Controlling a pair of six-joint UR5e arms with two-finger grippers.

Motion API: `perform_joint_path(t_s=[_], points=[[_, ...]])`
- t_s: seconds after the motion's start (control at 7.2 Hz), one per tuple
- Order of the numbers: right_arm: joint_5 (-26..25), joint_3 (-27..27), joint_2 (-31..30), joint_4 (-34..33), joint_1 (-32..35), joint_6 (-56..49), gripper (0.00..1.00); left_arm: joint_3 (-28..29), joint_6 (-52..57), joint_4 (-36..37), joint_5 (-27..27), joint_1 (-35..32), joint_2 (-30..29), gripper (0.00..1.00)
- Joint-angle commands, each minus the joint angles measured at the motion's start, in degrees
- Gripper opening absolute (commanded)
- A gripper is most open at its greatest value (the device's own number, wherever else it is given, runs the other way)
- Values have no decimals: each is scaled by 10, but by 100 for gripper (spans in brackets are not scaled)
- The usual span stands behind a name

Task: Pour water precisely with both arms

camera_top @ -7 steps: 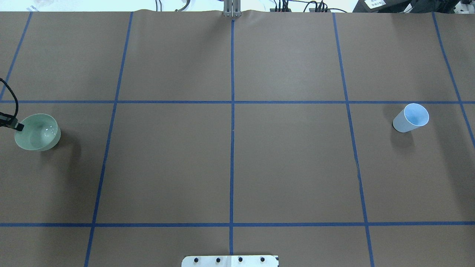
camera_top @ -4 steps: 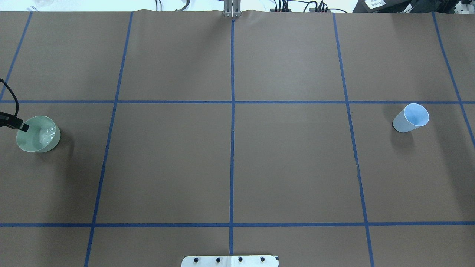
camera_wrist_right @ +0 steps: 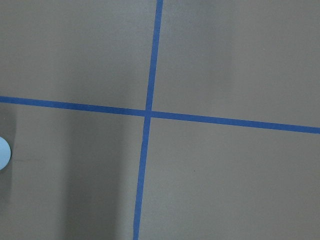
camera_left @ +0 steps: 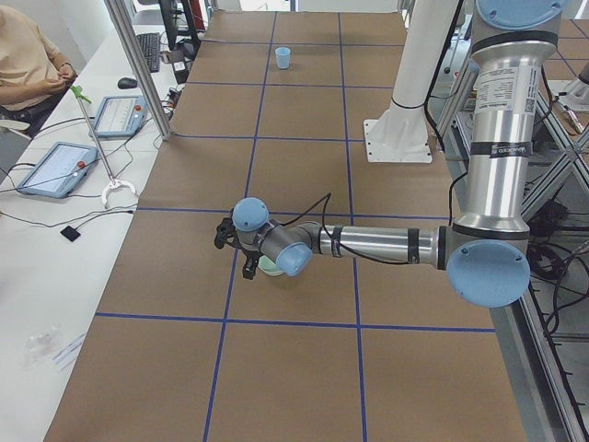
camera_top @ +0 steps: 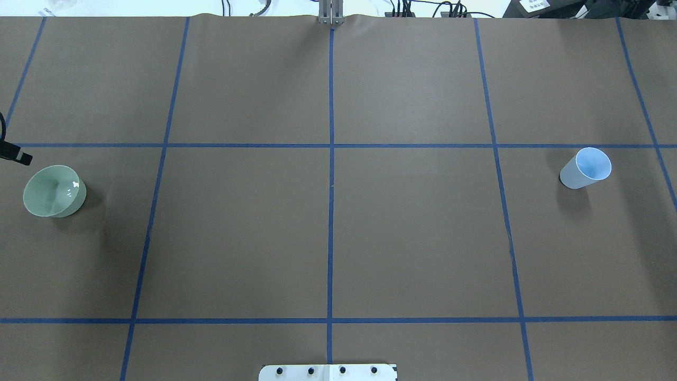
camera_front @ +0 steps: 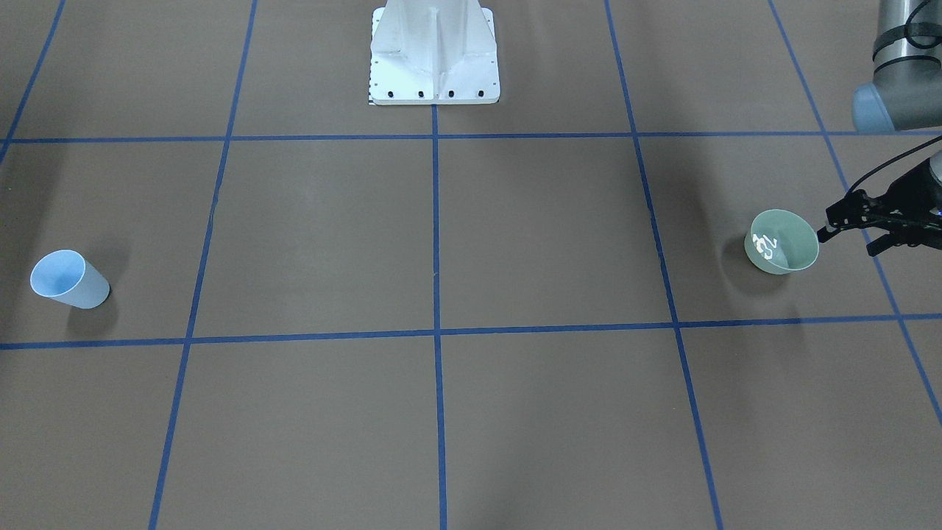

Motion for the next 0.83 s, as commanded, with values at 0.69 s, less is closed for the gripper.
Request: perform_joint_path(t_s=[0.69], points=[[0, 0, 2, 0, 0, 0, 100, -44, 340, 346, 58, -173, -40, 100]])
